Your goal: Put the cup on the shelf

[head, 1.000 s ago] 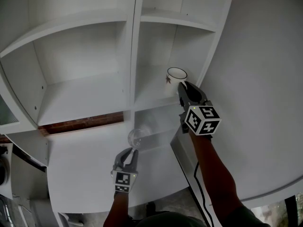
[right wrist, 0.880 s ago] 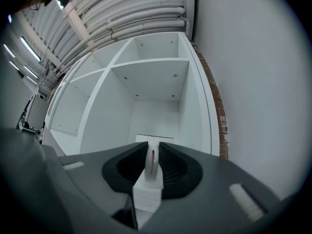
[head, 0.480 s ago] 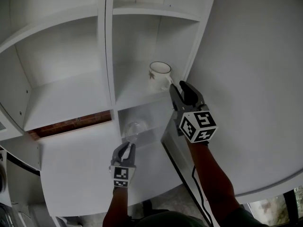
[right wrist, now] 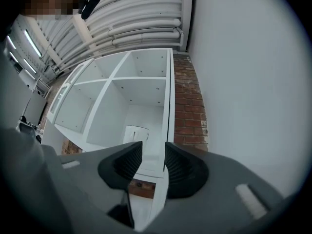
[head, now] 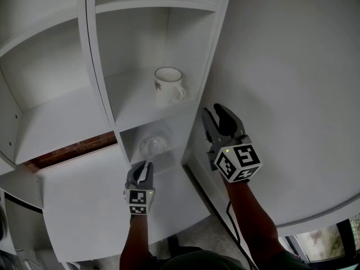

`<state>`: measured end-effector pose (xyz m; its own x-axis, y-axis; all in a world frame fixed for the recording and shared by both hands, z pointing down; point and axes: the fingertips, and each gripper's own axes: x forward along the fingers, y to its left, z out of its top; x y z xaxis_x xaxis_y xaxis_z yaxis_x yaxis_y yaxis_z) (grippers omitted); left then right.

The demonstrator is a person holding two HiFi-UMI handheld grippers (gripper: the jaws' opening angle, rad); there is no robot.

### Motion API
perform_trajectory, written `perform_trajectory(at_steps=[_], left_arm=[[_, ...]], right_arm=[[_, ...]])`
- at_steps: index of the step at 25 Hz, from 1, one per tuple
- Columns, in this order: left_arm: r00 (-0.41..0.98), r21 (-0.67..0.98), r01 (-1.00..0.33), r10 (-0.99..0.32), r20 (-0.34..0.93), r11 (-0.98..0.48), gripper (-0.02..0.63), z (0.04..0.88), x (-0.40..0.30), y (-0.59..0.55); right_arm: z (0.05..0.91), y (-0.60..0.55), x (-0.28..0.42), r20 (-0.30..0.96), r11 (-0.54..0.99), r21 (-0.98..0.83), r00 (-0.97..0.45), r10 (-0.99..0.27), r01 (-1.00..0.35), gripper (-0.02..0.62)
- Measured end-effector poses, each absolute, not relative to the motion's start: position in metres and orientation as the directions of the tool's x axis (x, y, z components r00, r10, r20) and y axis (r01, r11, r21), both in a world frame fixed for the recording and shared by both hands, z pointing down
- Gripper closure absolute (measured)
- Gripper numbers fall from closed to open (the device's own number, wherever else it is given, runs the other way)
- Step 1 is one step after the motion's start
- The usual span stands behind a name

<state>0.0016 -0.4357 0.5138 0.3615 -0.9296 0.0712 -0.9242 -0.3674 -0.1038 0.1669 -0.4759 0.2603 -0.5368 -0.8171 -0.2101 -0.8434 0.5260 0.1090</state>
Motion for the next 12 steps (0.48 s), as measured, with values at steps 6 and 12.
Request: perform_trajectory(at_steps=[6,12], left_arm=[[0.358,-0.104,-0.924,-0.929,0.094,-0.367,0.554,0.519,0.010,-0.453],[0.356,-0.097,-0.924,-0.925,0.131,-0.369,0.552,0.528,0.016,-0.467]], right_arm=[[0.285,-0.471,0.197,-0.183,0.504,0.083,-0.511,-0.840,-0.860,0.446],[0.312,-0.466,0.224,-0.144,0.473,0.054,-0.476,-0.868,-0.879,0.449]])
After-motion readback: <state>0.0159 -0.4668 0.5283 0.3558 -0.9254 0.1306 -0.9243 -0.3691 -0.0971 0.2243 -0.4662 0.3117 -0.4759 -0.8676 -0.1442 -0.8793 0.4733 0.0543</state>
